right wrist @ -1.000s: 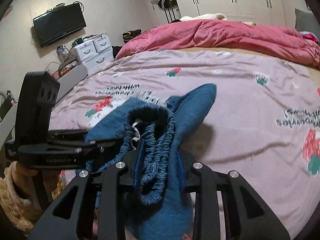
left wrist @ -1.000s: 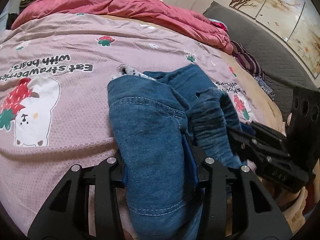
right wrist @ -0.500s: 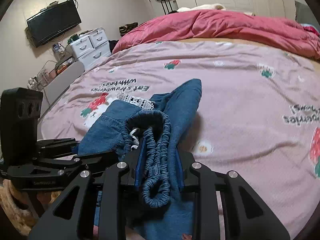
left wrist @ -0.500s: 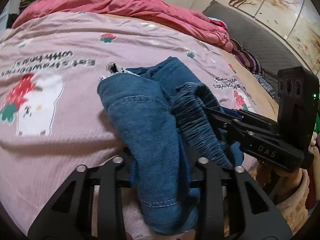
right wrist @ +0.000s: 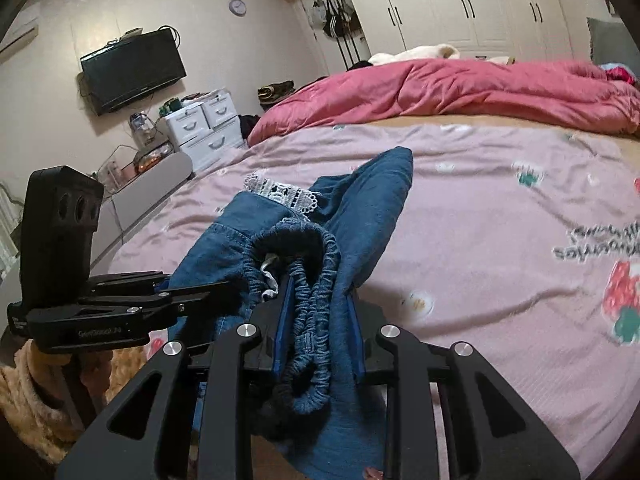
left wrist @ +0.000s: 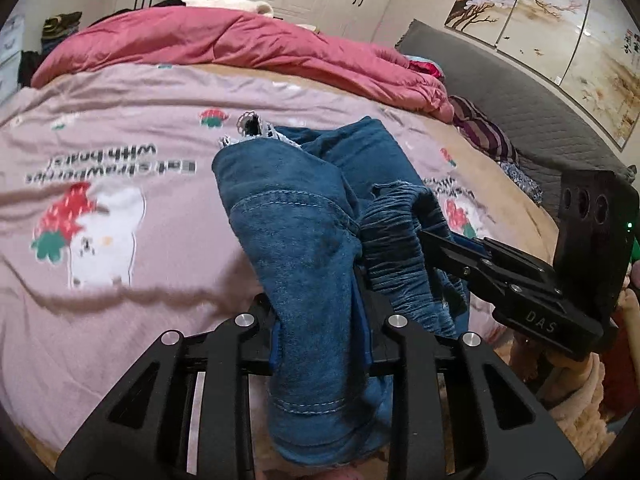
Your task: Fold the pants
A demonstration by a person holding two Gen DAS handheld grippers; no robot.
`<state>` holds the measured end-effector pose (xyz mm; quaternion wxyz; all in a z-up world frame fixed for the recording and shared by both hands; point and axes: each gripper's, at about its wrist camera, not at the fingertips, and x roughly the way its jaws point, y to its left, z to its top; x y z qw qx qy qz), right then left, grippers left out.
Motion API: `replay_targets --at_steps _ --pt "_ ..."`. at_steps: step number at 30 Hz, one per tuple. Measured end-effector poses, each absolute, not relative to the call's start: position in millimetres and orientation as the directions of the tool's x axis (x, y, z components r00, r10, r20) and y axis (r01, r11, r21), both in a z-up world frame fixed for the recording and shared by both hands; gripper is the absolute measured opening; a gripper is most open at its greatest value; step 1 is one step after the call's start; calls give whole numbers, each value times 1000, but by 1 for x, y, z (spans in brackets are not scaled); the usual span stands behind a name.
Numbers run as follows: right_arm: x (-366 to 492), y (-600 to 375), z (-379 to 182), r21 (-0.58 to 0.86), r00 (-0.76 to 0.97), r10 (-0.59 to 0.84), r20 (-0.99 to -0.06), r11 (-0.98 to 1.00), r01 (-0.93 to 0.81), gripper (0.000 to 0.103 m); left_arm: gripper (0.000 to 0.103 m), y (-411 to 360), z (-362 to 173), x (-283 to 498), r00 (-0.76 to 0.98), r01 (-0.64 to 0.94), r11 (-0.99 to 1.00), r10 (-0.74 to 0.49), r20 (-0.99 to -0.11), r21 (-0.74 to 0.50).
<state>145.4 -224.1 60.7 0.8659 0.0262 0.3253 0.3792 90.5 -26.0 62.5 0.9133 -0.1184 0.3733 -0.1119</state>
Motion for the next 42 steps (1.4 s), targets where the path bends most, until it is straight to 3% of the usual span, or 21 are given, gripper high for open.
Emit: replay_targets --at_steps 9,11,26,33,35,37,42 --pt "190 -212 84 239 547 620 -562 755 -611 23 20 -25 71 134 696 123 951 -285 -659 -282" --pt "199 -212 83 238 548 607 -575 766 -598 17 20 -22 67 146 692 120 952 -283 -664 -280" --pt "264 -209 29 281 496 514 -700 837 -470 17 20 -4 11 206 636 66 955 -263 -725 -288" --pt "270 -220 11 233 513 435 -740 881 -412 17 29 6 4 202 634 36 951 -259 -729 -307" --pt "268 -222 12 231 521 436 -733 881 -412 20 33 7 2 201 639 27 955 -243 -730 -294" --pt "265 -223 14 231 533 443 -721 879 -418 30 37 9 1 199 641 19 958 -231 -732 -286" --pt "258 -211 13 199 512 450 -731 859 -471 36 45 10 -4 199 637 6 964 -208 -742 -264"
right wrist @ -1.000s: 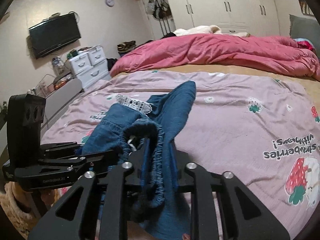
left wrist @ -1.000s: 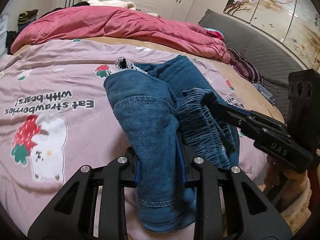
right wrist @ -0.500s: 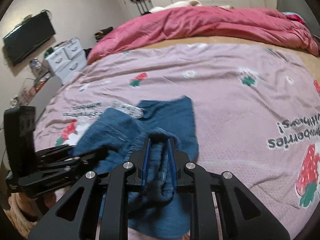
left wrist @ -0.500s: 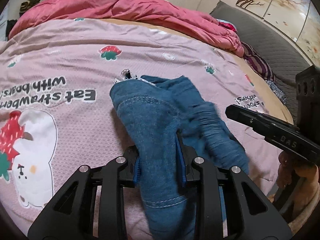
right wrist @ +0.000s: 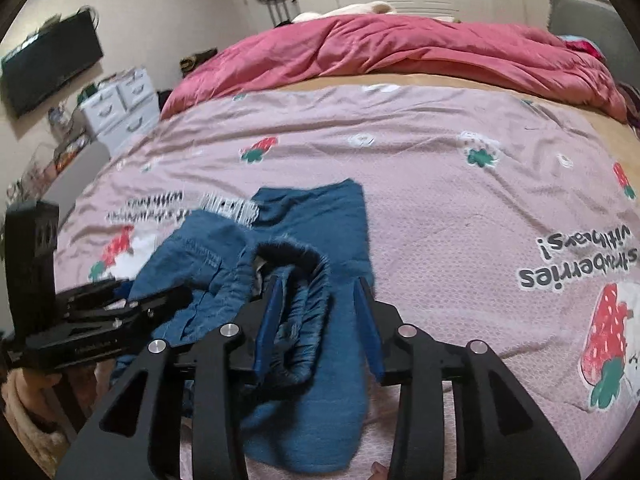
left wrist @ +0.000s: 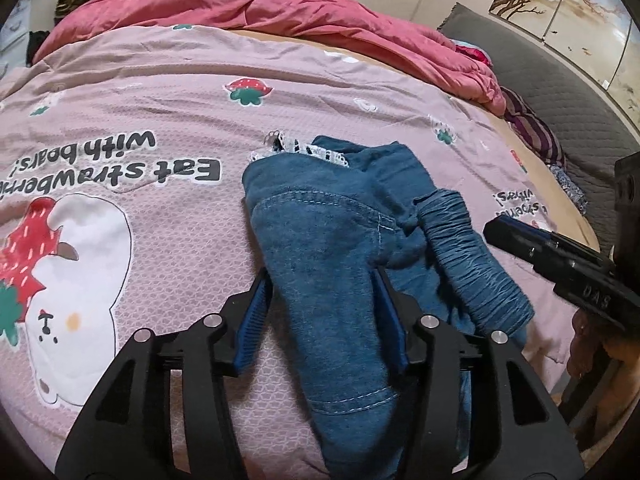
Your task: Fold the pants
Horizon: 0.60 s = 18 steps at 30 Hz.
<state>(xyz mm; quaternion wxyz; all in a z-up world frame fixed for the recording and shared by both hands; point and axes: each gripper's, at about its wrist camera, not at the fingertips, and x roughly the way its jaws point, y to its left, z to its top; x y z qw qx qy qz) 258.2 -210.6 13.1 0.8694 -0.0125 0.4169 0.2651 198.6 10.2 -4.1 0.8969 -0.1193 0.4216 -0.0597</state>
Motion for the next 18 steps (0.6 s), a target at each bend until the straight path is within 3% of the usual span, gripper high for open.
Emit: replay_targets --at_steps 5,9,12,14,16,18 --pt "261 -200 -8 139 466 391 -793 862 -488 38 50 11 -9 200 629 -6 968 -193 -753 -252" --pt "265 -205 -12 143 462 377 -803 874 -464 51 55 11 -11 201 628 -18 968 -185 -756 -251" --pt "265 -211 -11 165 465 391 -795 875 -455 52 59 11 -9 199 630 -19 967 -186 -754 -255" --pt "259 -214 -4 151 494 392 -776 876 -458 56 62 11 -4 194 638 -15 966 -190 -746 -259" --pt "250 -221 5 155 526 410 -745 874 -461 69 66 9 1 187 646 -8 966 -193 -739 -259" --pt "239 -231 15 178 557 434 -708 873 -454 75 70 7 5 181 654 -2 967 -192 -732 -255"
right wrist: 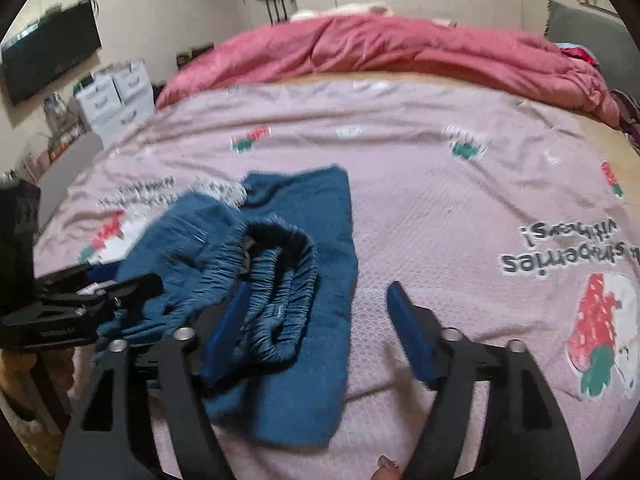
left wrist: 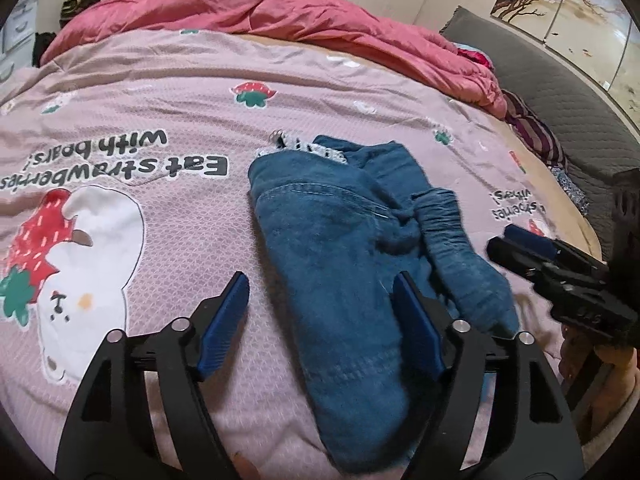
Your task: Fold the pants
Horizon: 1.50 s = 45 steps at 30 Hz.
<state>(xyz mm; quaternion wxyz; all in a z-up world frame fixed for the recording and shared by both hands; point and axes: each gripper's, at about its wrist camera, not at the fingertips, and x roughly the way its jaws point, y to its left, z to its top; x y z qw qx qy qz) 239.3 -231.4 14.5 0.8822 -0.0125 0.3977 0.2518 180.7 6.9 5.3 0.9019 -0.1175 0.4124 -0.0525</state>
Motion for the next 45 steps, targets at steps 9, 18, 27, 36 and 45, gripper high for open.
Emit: replay_targets --at_steps 9,18,27,36,45 --pt "185 -270 41 202 670 464 -580 878 -433 98 90 -6 23 133 686 33 966 -209 -697 -257" --pt "128 -266 19 137 660 429 -617 884 -446 98 93 -22 14 86 684 38 972 -193 -703 -230" --pt "116 -253 14 43 676 391 -624 882 -470 98 93 -18 -3 70 663 -16 969 -175 -728 -248" --pt "117 -254 12 58 669 394 -630 883 -465 98 93 -12 -2 68 668 -47 968 -154 -728 -247" --pt "120 -261 11 98 663 402 -632 890 -446 98 93 -13 0 69 668 -55 970 -140 -731 -236"
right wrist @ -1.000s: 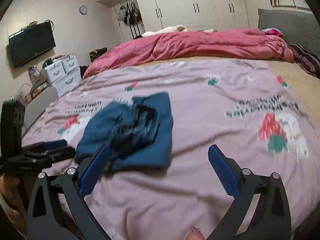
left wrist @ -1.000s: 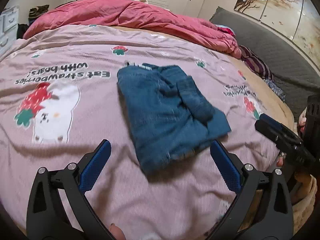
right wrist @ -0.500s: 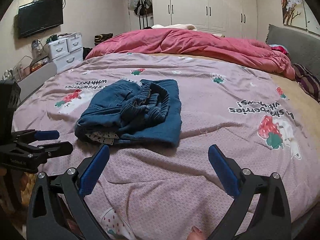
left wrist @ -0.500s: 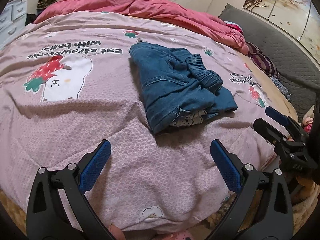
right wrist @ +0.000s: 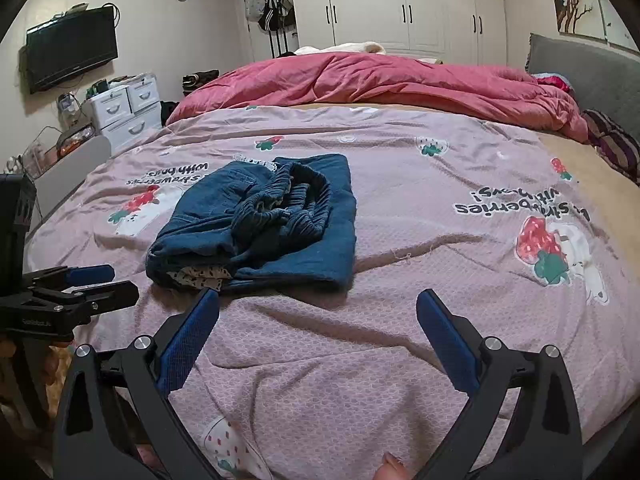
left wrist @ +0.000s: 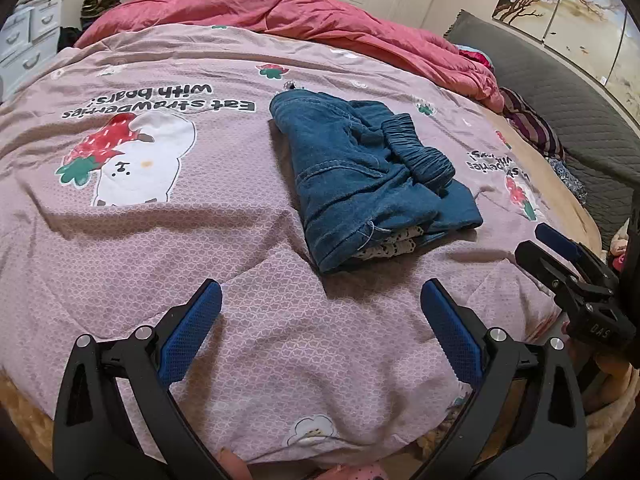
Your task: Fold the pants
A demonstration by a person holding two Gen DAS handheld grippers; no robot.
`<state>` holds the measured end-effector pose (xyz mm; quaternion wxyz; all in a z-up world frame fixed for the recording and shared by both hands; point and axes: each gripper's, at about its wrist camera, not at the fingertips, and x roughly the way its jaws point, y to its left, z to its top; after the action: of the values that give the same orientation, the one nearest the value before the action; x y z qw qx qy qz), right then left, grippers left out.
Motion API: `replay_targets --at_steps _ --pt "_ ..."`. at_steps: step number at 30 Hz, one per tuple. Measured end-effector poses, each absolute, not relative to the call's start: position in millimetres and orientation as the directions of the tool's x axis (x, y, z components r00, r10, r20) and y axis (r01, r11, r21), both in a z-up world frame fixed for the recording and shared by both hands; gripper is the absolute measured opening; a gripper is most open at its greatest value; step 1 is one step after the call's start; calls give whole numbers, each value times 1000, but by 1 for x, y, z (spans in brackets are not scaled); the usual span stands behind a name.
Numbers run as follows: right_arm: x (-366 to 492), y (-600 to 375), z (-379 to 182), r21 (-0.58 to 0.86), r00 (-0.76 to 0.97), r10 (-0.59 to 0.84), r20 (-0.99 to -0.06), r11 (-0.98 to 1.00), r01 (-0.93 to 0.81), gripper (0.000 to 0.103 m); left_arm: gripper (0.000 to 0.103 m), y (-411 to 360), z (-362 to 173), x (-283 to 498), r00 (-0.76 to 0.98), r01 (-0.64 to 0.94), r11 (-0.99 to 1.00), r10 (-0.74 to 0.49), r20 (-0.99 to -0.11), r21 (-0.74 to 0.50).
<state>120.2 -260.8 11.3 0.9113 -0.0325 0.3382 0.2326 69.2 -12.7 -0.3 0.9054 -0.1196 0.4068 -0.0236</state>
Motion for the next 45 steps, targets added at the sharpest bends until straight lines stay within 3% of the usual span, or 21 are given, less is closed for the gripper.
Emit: replay_targets --at_steps 45 --pt "121 -263 10 97 669 390 -633 897 -431 98 93 -20 10 68 673 -58 980 -102 -733 -190"
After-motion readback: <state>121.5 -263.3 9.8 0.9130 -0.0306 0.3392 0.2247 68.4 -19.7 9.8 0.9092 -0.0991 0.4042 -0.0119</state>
